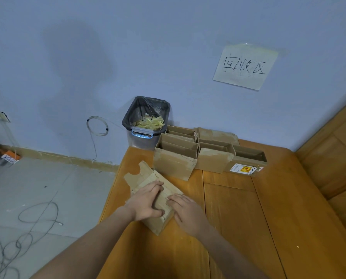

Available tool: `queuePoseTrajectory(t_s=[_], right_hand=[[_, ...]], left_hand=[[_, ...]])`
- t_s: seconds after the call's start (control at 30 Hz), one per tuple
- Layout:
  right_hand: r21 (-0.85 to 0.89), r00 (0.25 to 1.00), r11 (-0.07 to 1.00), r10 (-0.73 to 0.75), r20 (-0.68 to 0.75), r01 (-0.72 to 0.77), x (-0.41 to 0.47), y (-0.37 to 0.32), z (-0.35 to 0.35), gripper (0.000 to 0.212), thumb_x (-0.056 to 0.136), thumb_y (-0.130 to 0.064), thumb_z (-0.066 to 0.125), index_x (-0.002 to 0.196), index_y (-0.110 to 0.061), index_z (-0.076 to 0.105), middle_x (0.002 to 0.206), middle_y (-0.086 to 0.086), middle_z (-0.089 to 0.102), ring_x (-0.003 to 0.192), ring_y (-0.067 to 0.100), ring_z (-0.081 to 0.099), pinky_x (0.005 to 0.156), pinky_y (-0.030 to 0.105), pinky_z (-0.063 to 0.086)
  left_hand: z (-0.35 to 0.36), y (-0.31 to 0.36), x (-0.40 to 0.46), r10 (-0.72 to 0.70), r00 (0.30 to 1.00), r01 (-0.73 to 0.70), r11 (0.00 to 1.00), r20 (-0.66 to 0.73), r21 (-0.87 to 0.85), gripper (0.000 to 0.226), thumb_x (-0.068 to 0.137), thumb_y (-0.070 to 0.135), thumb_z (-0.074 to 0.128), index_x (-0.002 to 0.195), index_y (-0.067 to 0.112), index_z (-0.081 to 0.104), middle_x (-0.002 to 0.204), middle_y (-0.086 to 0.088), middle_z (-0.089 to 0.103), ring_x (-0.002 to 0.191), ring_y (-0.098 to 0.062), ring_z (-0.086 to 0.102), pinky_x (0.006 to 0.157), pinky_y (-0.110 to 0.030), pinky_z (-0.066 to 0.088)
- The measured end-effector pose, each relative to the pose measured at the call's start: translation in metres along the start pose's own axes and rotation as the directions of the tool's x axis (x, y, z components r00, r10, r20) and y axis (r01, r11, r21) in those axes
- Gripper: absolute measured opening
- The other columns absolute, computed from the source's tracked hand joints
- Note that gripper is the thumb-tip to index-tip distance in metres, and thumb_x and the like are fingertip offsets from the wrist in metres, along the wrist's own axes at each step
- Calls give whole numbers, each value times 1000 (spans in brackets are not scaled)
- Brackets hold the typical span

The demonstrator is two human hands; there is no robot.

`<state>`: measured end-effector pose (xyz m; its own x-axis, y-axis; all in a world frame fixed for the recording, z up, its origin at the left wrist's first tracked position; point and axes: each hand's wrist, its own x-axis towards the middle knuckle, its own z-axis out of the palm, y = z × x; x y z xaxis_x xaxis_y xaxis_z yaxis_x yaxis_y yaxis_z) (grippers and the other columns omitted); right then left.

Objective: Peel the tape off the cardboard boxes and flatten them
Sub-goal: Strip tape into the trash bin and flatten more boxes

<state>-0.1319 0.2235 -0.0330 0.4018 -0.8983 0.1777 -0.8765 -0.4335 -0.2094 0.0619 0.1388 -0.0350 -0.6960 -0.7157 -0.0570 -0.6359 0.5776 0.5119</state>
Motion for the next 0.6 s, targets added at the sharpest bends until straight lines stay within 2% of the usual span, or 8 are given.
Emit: queuePoseTrajectory(t_s=[0.07,0.23,0.3,0.4,0.47,0.53,0.6], right_hand=[[-5,1000,1000,9,-2,-9,1,-1,-1,36,86,-10,55,121,-13,62,126,2,61,121,18,54,105,36,41],[-11,999,998,54,-1,-54,16,-5,-5,33,90,-16,45,120,-15,58,117,-2,58,115,16,49,97,32,38],[3,997,997,71,-16,-71,22,-6,-6,32,91,-16,46,120,-16,58,113,-2,59,110,16,49,94,31,37],[47,989,990,135,-56,-132,29,-7,-10,28,91,-15,47,114,-15,62,106,-1,61,100,17,53,87,33,43],[35,986,989,145,-80,-143,31,-7,-10,27,90,-16,48,112,-15,63,103,-1,59,96,17,52,82,34,45],[24,991,993,120,-60,-119,31,-8,-7,31,87,-17,49,114,-15,63,106,-1,56,101,17,50,86,33,43],[30,996,996,83,-8,-83,28,-9,-2,37,87,-19,48,121,-15,61,117,-1,56,114,17,47,97,33,38]], left_hand=[[1,-1,1,10,1000,-10,1000,-2,4,89,71,63,55,142,13,35,155,4,23,141,-12,23,114,-24,20],[1,0,3,11,1000,-11,1000,-9,17,98,63,71,43,142,14,35,156,3,22,141,-13,22,113,-24,20],[1,0,3,14,1000,-14,1000,-12,10,96,64,69,46,142,14,35,156,3,22,141,-13,22,113,-23,19],[2,-2,3,15,1000,-15,1000,-24,-10,88,70,60,58,141,12,37,155,3,23,142,-13,22,113,-23,19],[2,-2,4,12,1000,-12,1000,-26,-15,88,69,60,57,140,12,37,155,3,23,141,-13,22,113,-23,19],[2,-1,5,6,1000,-7,1000,-25,-16,90,68,62,55,140,12,38,155,3,24,141,-12,23,113,-23,20],[3,-2,5,8,1000,-9,1000,-29,-19,85,71,56,62,139,11,39,154,2,25,141,-13,24,114,-23,21]])
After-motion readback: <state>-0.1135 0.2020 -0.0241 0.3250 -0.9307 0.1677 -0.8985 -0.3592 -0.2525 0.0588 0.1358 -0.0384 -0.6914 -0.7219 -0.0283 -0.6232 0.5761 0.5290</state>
